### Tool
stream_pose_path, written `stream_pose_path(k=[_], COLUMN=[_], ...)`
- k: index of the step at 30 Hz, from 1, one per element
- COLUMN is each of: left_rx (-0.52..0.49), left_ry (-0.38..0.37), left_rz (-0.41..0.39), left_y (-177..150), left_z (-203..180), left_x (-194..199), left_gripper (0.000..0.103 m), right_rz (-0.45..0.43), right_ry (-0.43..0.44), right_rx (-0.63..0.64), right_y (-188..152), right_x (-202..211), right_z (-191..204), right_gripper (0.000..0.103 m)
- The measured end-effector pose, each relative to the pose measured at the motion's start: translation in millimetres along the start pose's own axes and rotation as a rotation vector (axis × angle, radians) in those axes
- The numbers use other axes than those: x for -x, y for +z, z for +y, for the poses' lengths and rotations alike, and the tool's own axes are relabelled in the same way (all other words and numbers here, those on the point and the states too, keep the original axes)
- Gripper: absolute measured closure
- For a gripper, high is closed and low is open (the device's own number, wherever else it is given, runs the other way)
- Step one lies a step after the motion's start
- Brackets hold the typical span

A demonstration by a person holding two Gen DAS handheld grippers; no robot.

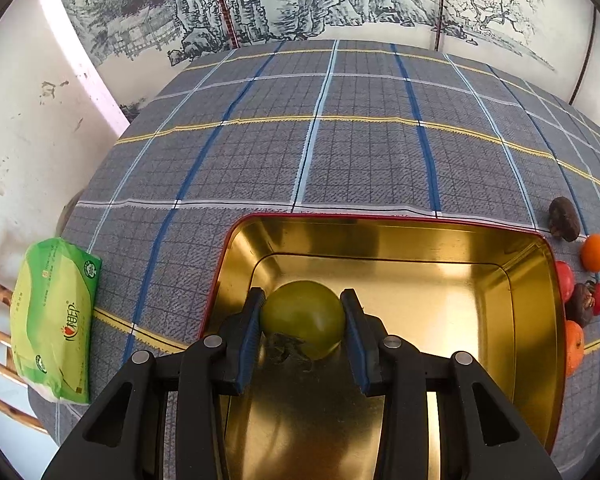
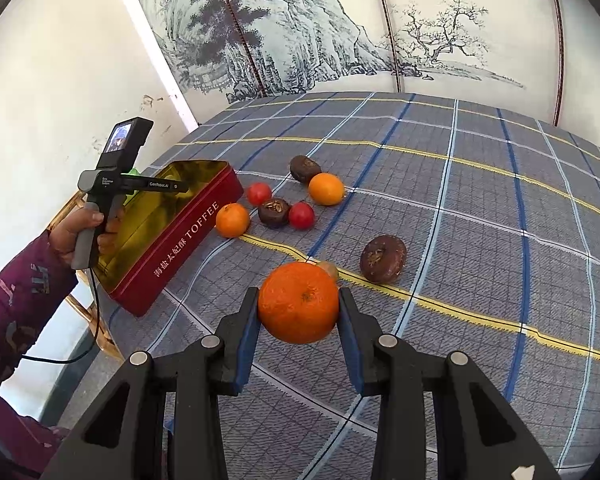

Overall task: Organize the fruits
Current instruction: 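Lower the green tomato into the gold tin and open the left gripper, then carry the orange in the right gripper into the tin and release it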

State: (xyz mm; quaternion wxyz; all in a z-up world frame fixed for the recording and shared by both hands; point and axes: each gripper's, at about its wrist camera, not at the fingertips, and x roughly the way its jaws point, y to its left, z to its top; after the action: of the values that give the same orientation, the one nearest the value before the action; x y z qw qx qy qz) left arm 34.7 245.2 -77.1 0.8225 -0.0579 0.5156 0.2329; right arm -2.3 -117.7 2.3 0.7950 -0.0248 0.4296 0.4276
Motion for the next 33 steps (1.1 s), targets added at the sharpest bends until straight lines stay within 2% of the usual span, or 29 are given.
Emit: stream_pose_path(k=[5, 8, 11, 13, 16, 19, 25, 33], left_rx=[0.003, 0.006, 0.001, -0.002, -0.005, 0.001, 0.042, 0.080], left_ry=[0.013, -0.006, 0.004, 0.024, 0.038, 0.051, 0.024, -0.014], left_rz=[-0.004, -0.005, -0.039, -0.073, -0.126, -0.155, -0.182, -0.210], left_y=[0.7, 0.1, -3.0, -4.7, -9.9, -15.2, -29.4, -57.2], left_z=[1.4, 1.8, -2.2, -5.6, -9.0, -9.6, -5.8, 1.9], left_x=[1.0, 7.0, 21.3, 33.1, 50.9, 64.5, 82.7, 107.9], left_gripper=[0.061, 0.055, 0.047, 0.033, 0.027, 0.025, 0.024, 0.023], right_rz=[0.005, 0.005, 0.004, 0.003, 0.002, -0.002, -0.014, 0.011], right_ry=[0.002, 0.002, 0.006, 0.008, 0.021, 0.038, 0.103, 0.201], right_rx=[-0.002, 0.000, 0.002, 0.011, 0.029, 0.055, 0.124, 0.210], right_y=[-1.1, -1.5, -1.0, 0.5, 6.5, 15.5, 45.6, 95.9], right_x=[-1.4, -2.3, -2.8, -4.1, -5.7, -9.0, -22.3, -68.8], right_z=[0.8, 2.0, 2.7, 5.8, 12.8, 24.0, 56.0, 106.4], right_gripper=[0.069, 0.069, 0.069, 0.069, 0.069, 0.069, 0.069, 0.068])
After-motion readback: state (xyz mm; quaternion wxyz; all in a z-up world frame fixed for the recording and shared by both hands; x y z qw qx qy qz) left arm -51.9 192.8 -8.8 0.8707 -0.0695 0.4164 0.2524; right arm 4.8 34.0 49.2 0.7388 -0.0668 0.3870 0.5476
